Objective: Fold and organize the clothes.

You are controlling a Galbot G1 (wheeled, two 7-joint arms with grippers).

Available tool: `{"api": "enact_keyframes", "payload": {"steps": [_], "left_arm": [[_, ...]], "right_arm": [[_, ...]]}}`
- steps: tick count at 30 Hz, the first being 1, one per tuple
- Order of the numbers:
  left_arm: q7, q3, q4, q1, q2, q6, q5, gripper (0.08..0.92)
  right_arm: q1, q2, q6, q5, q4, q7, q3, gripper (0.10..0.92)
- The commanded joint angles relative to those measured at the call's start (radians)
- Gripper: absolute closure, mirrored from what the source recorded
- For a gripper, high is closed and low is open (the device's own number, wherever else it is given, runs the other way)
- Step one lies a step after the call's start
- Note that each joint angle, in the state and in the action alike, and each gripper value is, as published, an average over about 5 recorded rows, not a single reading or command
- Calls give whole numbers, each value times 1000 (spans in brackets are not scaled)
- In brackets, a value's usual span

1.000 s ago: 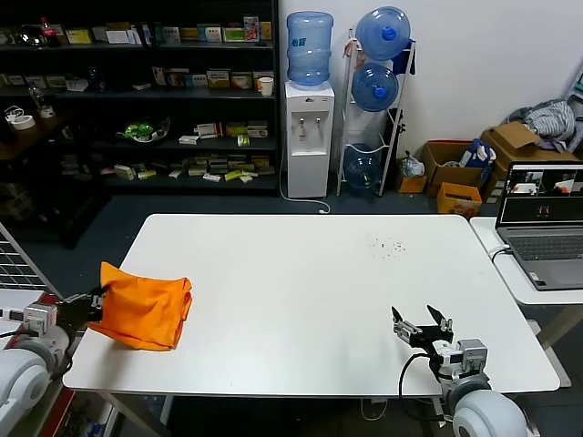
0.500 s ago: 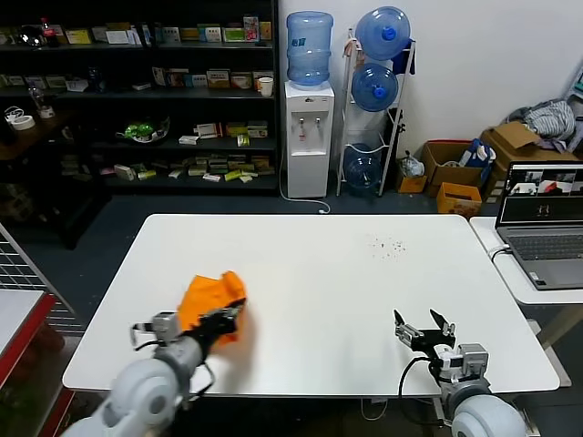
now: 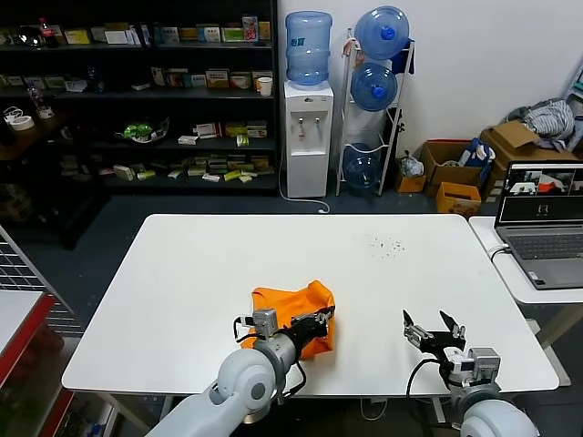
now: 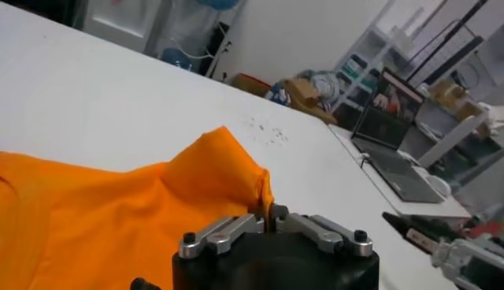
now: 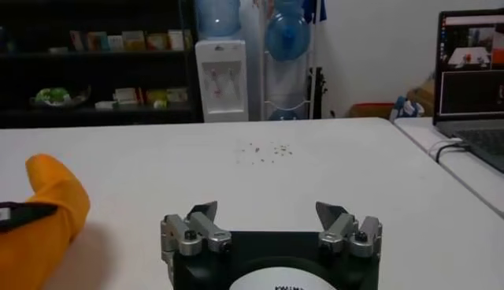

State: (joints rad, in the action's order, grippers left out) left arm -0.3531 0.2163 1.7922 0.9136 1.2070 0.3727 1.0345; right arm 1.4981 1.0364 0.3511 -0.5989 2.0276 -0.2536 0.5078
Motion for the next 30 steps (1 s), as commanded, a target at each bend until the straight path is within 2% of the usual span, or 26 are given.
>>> {"api": "enact_keyframes", "payload": {"steps": [1,6,11,14,18,23,26,30], "left_arm": [[80,35,-73,-33,75,-51,-175,833],[170,-106,72,112,-1,-95,-257,697],[261,-331,230,360,-87,-155,-309,549],[347,-471,243,533,-114,-278,-444,463],[422,-648,169,693,-64,-482,-606,350],[474,-774,102,745,41,-679,-677,213],[499,-806,89,746,79,-725,-683,181],[518,-826,75,736,87,-741,-669,177]], "right_arm": [[2,2,-38,12,-11,37,15,203],[5,1,-69,19,-15,60,17,203],[37,9,-116,60,-6,94,33,203],[63,23,-173,117,-11,137,45,203],[92,51,-256,187,-40,188,69,203],[138,94,-359,209,-69,234,141,203],[170,124,-424,219,-85,266,196,203],[198,155,-494,231,-99,300,251,203]]}}
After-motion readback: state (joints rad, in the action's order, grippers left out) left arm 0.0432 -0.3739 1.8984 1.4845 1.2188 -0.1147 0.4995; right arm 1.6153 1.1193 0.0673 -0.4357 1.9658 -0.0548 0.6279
